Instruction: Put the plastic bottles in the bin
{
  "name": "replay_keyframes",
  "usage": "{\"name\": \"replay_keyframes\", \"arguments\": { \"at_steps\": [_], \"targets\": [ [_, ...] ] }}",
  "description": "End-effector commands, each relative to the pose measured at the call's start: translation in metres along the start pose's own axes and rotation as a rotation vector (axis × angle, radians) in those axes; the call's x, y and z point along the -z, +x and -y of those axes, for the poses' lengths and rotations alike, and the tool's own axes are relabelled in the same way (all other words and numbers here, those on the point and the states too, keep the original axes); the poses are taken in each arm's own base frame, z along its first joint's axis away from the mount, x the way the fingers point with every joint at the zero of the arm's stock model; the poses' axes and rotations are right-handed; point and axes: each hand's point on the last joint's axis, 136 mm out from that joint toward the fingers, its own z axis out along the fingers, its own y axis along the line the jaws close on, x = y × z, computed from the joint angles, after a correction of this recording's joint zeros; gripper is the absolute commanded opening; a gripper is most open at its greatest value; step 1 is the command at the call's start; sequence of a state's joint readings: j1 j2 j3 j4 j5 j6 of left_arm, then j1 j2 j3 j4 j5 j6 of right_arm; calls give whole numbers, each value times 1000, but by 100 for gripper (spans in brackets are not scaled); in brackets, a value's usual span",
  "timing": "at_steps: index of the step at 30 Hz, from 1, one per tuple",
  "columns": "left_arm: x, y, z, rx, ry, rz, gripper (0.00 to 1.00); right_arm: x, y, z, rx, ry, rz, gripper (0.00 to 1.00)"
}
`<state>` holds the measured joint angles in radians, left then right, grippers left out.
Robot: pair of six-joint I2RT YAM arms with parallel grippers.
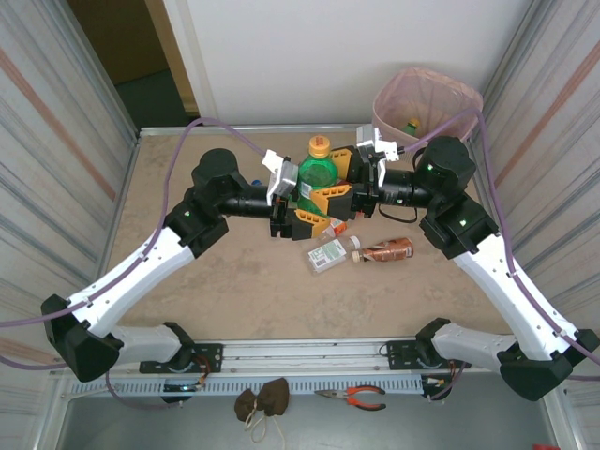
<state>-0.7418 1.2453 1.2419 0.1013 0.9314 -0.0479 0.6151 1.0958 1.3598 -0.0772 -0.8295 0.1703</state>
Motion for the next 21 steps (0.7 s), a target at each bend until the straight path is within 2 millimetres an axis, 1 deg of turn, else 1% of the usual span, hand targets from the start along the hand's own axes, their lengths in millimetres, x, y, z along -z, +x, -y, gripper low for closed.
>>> {"name": "replay_keyframes", "arguments": {
  "at_steps": [1, 6, 8, 12, 15, 21],
  "targets": [
    [2, -17, 5, -50, -4, 26, 55, 1, -14, -7, 45, -11, 29, 59],
    [3, -18, 5, -52, -13, 28, 58, 1, -16, -8, 48, -8, 34, 57],
    [4, -18, 6, -53, -16, 31, 61, 1, -16, -7, 49, -3, 36, 56],
    [7, -20, 7, -62, -30, 37, 71, 2, -19, -5, 57, 15, 44, 55],
    [10, -19, 5, -72, -66, 34, 76, 3, -21, -3, 72, 33, 48, 54],
    [25, -16, -1, -110, -188, 35, 82, 7, -24, 13, 98, 123, 47, 54]
  ]
}}
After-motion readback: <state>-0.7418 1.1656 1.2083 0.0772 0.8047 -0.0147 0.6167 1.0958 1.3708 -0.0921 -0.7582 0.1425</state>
